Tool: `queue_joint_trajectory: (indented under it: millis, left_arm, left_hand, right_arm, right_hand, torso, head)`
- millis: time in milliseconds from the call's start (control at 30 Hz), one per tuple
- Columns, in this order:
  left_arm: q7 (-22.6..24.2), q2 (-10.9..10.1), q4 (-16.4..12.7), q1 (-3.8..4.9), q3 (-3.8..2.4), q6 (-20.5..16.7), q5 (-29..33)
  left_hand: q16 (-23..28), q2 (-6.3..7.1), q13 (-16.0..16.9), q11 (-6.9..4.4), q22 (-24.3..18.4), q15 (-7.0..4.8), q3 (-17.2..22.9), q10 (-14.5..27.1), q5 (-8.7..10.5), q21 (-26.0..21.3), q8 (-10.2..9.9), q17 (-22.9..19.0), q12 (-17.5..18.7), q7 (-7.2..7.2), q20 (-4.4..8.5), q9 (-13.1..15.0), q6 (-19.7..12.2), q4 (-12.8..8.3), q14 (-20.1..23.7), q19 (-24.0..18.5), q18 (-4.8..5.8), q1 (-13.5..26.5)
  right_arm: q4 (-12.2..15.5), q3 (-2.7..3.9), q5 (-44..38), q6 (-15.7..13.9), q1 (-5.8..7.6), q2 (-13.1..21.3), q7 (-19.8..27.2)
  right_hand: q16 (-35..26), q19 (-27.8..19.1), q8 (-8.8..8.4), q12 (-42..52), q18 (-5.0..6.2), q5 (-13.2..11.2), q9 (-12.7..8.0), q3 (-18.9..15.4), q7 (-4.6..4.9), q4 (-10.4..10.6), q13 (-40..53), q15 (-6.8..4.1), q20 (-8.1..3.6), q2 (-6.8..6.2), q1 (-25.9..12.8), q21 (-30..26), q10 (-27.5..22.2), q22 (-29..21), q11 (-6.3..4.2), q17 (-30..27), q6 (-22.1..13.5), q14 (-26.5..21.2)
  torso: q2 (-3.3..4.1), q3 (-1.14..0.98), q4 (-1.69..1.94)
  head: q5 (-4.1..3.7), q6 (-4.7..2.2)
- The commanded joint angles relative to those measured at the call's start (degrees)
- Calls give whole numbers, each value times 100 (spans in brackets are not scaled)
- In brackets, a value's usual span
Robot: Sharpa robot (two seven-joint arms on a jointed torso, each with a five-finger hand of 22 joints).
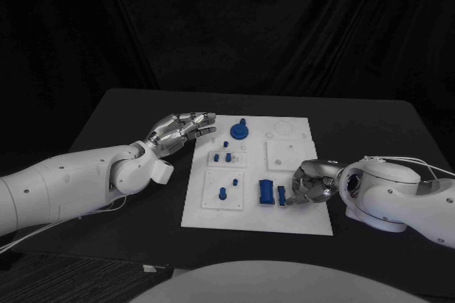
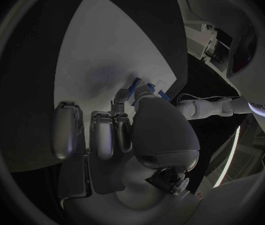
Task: Assemble the parts on the task board
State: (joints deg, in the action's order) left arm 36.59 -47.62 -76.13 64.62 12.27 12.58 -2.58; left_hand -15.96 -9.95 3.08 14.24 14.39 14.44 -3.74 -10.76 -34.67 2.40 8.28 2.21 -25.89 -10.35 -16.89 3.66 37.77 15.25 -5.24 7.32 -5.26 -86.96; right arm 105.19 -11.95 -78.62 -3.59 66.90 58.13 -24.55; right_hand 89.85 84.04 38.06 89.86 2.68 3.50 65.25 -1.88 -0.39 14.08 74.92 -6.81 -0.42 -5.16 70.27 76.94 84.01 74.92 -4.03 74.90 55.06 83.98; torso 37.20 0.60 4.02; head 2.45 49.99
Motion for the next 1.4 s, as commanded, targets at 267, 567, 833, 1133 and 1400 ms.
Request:
queue_joint_trajectory:
  millis: [267,567,833,1133,1400]
  left_arm:
    - [48,14,-9,-11,-6,94,29]
    - [40,8,-13,-13,-6,102,29]
    - [36,7,-12,-14,-6,109,29]
    - [82,-24,-29,-15,-6,91,29]
    - [316,-134,-92,-15,-6,-58,-43]
  left_hand:
    - [-23,2,7,6,-13,28,65,-43,-31,-5,24,9,-6,-303,-1,5,1,-5,-25,-43,-53,-70]
    - [-26,-1,7,8,-19,30,77,-45,-34,-6,25,9,-7,-303,-1,5,3,-6,-27,-45,-52,-74]
    - [-29,-4,7,11,-24,33,93,-48,-39,-8,24,10,-8,-304,-1,5,-2,-11,-29,-48,-50,-82]
    - [-31,-4,8,12,-14,35,107,-53,-41,-6,28,10,-13,-304,0,6,10,-18,-31,-42,-49,-91]
    - [-106,104,19,17,80,35,143,-146,-40,22,81,20,-99,-301,1,22,154,-31,-90,34,-52,-86]
  right_arm:
    - [-21,1,-90,-38,-26,-51,-38]
    - [-38,1,-44,-30,-36,-114,-108]
    - [-62,1,70,66,-51,-183,-124]
    - [14,2,92,-118,-59,-92,-82]
    - [267,4,194,-1080,132,290,377]
  right_hand:
    - [15,120,62,14,30,56,61,48,-26,106,1508,-55,-36,31,56,-32,599,1114,-55,1510,-39,602]
    - [15,106,725,14,38,1760,542,200,-68,-200,1508,-87,-69,271,509,-67,599,1105,-94,1510,249,602]
    - [15,89,1428,14,44,1388,1009,159,-71,-344,1508,-95,-73,299,538,-105,599,1095,-101,1510,624,602]
    - [15,77,1591,14,51,452,1207,-79,-60,-249,1508,-89,-69,287,289,-141,599,1086,-98,1510,700,602]
    - [15,114,1870,14,35,1205,1363,-272,-110,260,1508,-112,-88,446,-407,-60,599,1110,-131,1510,998,602]
  torso:
    - [-2,-2,2]
    - [-3,0,2]
    - [-4,0,0]
    - [-3,1,2]
    - [-6,0,0]
  head:
    - [6,1]
    - [15,1]
    - [16,1]
    - [31,1]
    - [3,1]
